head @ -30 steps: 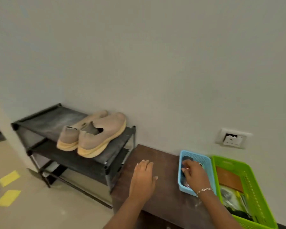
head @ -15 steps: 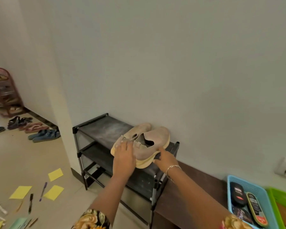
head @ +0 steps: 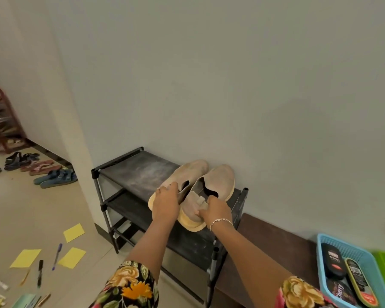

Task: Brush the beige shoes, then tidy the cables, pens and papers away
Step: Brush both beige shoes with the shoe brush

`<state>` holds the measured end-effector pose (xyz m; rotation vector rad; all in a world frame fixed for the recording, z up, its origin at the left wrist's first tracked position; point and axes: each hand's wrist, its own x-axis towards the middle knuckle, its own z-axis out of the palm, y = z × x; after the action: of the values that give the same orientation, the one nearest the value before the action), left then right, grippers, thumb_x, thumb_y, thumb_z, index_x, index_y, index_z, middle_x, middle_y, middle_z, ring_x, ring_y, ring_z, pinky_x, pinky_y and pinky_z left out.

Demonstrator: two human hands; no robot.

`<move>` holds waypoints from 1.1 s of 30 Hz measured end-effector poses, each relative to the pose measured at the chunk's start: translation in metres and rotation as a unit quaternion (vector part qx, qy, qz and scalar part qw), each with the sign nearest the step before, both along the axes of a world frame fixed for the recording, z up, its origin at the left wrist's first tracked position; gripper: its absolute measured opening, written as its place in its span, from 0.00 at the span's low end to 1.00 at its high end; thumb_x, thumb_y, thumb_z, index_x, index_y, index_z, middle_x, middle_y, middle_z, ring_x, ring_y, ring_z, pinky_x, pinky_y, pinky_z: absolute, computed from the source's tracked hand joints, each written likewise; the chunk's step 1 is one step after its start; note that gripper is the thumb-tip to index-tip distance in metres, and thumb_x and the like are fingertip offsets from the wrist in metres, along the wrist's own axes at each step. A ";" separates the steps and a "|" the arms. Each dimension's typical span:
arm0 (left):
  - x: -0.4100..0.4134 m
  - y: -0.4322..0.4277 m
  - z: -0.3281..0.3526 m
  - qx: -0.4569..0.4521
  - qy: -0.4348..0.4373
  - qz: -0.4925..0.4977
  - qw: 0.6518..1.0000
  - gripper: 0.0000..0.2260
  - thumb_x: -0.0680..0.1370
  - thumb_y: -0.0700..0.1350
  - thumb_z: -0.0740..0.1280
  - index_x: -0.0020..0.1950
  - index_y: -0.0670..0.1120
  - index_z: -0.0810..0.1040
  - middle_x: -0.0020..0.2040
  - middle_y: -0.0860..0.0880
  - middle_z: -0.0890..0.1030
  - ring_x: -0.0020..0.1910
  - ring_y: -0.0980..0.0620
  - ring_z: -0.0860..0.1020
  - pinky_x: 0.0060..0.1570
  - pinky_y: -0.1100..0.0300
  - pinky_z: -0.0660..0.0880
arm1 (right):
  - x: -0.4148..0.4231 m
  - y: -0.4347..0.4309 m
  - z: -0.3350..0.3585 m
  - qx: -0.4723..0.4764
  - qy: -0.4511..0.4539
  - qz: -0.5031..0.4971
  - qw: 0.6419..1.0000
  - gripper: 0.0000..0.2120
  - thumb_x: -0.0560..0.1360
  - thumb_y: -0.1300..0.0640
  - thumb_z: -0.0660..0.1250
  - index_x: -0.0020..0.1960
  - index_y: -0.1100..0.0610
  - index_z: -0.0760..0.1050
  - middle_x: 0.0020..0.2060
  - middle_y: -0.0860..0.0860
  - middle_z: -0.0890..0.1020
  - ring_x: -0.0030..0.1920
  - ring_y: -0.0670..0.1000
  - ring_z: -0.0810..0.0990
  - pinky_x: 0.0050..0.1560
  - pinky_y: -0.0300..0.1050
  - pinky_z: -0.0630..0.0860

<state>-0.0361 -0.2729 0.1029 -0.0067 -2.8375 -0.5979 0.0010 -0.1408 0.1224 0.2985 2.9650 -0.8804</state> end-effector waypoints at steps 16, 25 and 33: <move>0.081 0.053 0.077 0.176 0.080 0.052 0.980 0.05 0.78 0.36 0.56 0.51 0.39 0.71 0.45 0.41 0.78 0.43 0.44 0.77 0.39 0.54 0.71 | 0.082 0.072 0.061 0.069 0.144 -0.034 0.987 0.20 0.73 0.62 0.63 0.31 0.50 0.55 0.37 0.57 0.76 0.39 0.55 0.73 0.37 0.43 0.64; 0.150 0.125 0.080 0.197 0.048 0.000 0.979 0.08 0.77 0.35 0.55 0.53 0.37 0.70 0.49 0.39 0.78 0.48 0.40 0.76 0.42 0.52 0.70 | 0.159 0.134 0.074 0.082 0.135 -0.088 0.983 0.20 0.72 0.61 0.66 0.30 0.51 0.56 0.35 0.55 0.74 0.38 0.56 0.72 0.37 0.43 0.64; 0.162 0.175 0.022 0.156 -0.026 -0.003 0.987 0.08 0.78 0.35 0.56 0.55 0.39 0.70 0.50 0.40 0.79 0.49 0.42 0.77 0.42 0.55 0.70 | 0.175 0.180 0.013 0.056 0.065 -0.093 0.992 0.20 0.73 0.62 0.64 0.31 0.51 0.56 0.42 0.59 0.79 0.46 0.59 0.78 0.38 0.42 0.64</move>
<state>0.1263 -0.0975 0.1251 0.0567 -2.7615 -1.0496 0.1761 0.0395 0.1356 0.5501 3.1542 -0.7791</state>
